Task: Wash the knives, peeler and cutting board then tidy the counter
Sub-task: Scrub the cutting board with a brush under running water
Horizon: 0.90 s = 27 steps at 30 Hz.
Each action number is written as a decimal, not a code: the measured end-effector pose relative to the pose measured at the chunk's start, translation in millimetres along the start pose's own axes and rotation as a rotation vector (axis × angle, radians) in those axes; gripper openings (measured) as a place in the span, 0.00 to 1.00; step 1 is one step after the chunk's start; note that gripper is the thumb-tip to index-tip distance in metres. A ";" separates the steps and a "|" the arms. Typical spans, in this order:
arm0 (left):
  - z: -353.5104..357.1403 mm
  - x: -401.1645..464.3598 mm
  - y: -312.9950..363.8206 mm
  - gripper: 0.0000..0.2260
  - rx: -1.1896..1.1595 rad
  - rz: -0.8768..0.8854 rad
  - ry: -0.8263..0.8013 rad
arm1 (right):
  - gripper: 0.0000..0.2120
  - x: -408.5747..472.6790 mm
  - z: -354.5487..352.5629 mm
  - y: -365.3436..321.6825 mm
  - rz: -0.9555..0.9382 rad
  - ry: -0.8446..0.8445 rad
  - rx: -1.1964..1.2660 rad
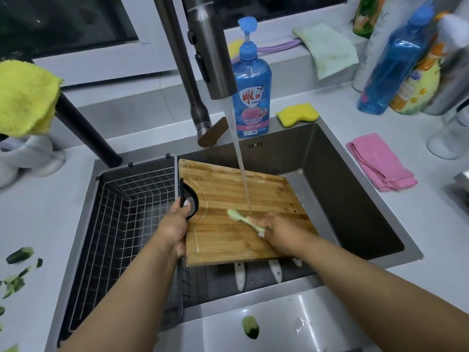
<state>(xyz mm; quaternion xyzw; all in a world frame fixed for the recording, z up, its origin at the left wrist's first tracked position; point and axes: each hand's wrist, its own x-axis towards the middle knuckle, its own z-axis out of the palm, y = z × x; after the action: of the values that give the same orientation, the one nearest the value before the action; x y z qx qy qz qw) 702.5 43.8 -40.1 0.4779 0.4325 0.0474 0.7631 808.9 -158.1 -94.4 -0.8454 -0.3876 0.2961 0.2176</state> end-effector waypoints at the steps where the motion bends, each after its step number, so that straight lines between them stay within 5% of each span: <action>1: -0.5 1.3 0.1 0.12 0.002 -0.004 0.006 | 0.21 -3.1 5.1 -14.4 -0.065 -0.035 0.053; 4: -0.1 1.3 -0.1 0.13 0.019 -0.006 0.013 | 0.20 8.1 12.1 -22.4 -0.100 0.035 0.042; 8: 0.9 -1.1 -1.9 0.19 0.021 0.018 0.029 | 0.22 16.7 -3.9 8.3 0.357 0.065 -0.052; 14: -1.4 1.6 -5.7 0.15 0.057 0.041 0.033 | 0.21 20.0 12.7 -34.7 0.196 0.078 0.236; 19: -0.7 -0.6 -9.6 0.13 0.102 0.076 0.022 | 0.26 47.5 -6.3 -11.6 0.433 0.043 0.031; 22: 0.9 -1.3 -11.7 0.11 0.132 0.121 0.017 | 0.33 39.8 4.4 -26.0 0.370 0.050 0.219; 27: -2.9 2.0 -18.7 0.13 0.222 0.152 0.057 | 0.17 48.3 5.5 -13.0 0.417 0.148 0.240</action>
<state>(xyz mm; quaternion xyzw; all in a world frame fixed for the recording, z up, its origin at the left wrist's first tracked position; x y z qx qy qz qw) 695.3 36.6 -56.3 0.5894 0.4190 0.0704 0.6871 823.7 -111.6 -106.7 -0.8945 -0.1499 0.3160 0.2785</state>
